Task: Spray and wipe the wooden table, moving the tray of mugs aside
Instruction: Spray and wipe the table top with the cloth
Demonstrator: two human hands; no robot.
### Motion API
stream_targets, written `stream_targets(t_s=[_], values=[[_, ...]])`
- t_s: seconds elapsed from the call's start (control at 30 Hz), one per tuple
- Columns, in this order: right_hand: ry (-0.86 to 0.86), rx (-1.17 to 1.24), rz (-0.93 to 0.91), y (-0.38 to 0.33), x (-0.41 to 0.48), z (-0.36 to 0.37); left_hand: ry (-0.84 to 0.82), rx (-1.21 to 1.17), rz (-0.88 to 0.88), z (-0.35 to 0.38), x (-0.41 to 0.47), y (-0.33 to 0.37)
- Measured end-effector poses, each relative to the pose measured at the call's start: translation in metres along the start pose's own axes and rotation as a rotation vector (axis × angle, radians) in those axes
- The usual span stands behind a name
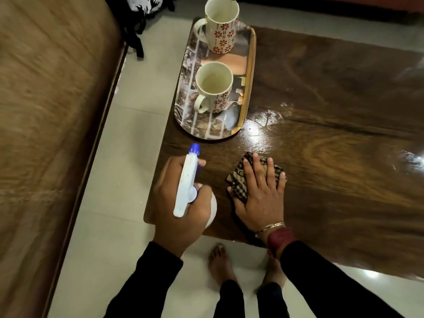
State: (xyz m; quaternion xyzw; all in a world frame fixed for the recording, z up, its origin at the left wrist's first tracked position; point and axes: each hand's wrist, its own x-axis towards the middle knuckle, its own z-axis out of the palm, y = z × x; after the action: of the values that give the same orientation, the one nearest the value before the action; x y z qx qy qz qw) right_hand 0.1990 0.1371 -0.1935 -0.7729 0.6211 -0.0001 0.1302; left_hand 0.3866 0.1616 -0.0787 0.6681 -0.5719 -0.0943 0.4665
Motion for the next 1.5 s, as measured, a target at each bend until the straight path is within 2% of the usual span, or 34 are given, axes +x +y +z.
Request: stream_targets(t_s=[0.2,0.37,0.5,0.6,0.87,1.0,1.13,1.27,1.43,1.5], values=[[0.099,0.039,0.003,-0.002,0.0,0.005,0.005,-0.01,0.001,0.023,-0.013,-0.031],[0.127,0.052,0.009,-0.003,0.001,0.006,0.089,0.058,-0.016,0.031,-0.029,-0.041],[0.136,0.059,0.013,-0.002,0.001,0.008,0.012,0.124,-0.198,0.03,-0.042,-0.051],[0.152,0.063,0.013,-0.002,0.001,0.009,-0.01,0.12,-0.265,0.027,-0.046,-0.051],[0.141,0.08,0.001,0.001,0.001,0.011,0.02,0.068,-0.237,0.014,-0.063,-0.031],[0.128,0.086,0.001,0.002,0.001,0.011,0.029,0.088,-0.431,0.007,-0.084,-0.021],[0.094,0.07,0.008,0.003,0.002,0.011,0.129,0.131,-0.547,0.004,-0.12,0.005],[0.06,0.066,0.015,0.002,0.002,0.01,0.17,0.072,-0.644,0.023,-0.14,0.054],[0.015,0.076,-0.005,0.002,0.001,0.005,0.163,-0.151,-0.846,0.054,-0.12,0.069],[-0.02,0.1,-0.036,0.004,0.0,-0.001,0.173,-0.115,-0.826,0.075,-0.111,0.079]])
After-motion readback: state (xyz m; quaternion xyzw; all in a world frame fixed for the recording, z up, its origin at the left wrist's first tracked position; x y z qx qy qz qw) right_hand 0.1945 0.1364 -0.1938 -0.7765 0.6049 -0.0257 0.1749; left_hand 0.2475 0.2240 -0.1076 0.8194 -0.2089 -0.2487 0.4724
